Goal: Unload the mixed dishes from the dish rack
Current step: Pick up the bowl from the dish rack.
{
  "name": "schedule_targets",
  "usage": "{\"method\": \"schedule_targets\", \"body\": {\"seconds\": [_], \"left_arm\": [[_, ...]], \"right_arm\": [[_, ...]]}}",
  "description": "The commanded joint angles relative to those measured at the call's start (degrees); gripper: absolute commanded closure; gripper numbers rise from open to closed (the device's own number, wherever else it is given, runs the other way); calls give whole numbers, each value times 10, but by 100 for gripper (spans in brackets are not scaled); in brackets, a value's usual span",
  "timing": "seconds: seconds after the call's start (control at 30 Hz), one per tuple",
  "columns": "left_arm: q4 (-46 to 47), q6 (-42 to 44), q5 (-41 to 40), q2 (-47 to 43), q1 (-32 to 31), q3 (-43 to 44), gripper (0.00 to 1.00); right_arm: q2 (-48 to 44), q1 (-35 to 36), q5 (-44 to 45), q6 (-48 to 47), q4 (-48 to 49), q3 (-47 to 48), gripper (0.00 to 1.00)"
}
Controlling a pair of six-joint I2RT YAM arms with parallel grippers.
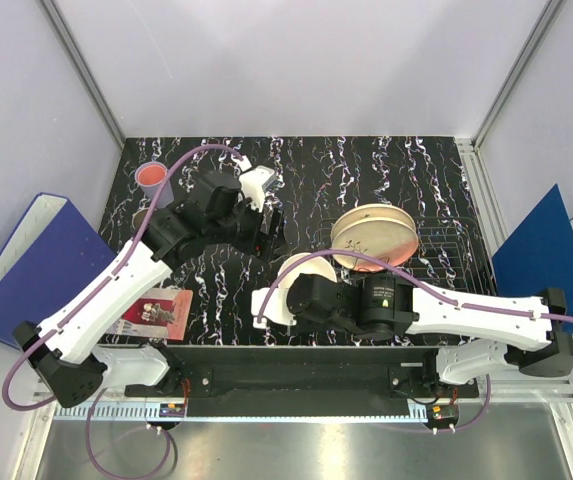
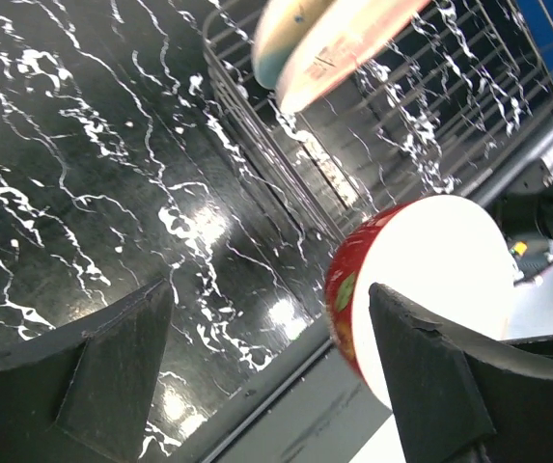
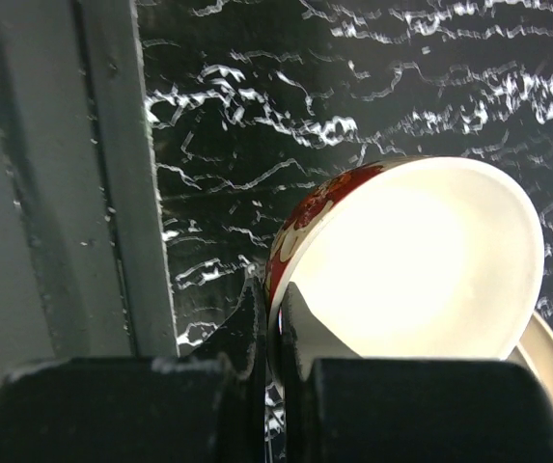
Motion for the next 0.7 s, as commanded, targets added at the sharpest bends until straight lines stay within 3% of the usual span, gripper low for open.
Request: {"method": "schedule_targets", "body": {"seconds": [0.0, 0.43, 0.67], "left_arm": [[7, 17, 39, -23, 1, 8, 16], [6, 4, 50, -55, -26, -28, 22], [0, 11, 44, -45, -45, -42, 35]], "right_arm": [[-1, 2, -33, -24, 47, 59, 100], [15, -20, -54, -49, 69, 60, 100], [22, -34, -64, -63, 79, 60, 100]]}}
